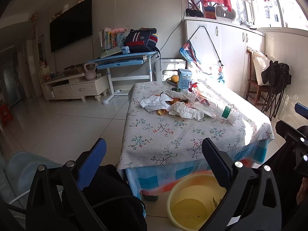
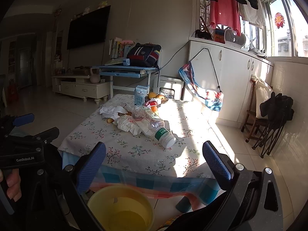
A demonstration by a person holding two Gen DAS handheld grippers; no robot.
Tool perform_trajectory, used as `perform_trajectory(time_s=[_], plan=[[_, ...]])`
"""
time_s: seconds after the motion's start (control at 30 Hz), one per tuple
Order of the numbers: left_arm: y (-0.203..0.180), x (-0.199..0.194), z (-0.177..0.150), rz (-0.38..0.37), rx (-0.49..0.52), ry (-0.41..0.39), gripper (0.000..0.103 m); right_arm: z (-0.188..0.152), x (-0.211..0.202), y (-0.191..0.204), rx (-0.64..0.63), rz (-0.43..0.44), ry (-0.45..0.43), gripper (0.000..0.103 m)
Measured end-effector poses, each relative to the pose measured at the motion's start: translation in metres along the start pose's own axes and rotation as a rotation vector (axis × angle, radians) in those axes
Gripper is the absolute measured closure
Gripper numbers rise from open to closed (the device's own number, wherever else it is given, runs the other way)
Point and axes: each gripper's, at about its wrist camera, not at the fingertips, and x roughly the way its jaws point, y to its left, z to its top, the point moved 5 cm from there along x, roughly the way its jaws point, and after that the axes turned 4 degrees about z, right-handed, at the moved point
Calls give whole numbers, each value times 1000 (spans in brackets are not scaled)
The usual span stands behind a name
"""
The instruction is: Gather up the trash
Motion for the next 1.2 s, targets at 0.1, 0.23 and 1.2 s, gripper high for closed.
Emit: perform_trajectory(time_s=[0.1,0.23,1.2], plan=[[0,0,0,-1,-1,0,7,0,0,-1,0,5,2,7],[-4,2,-4,-14,-12,3,7,3,0,-1,4,14,-1,7],[-19,111,24,-120,-146,160,7,29,201,-35,-93,208,356,7]])
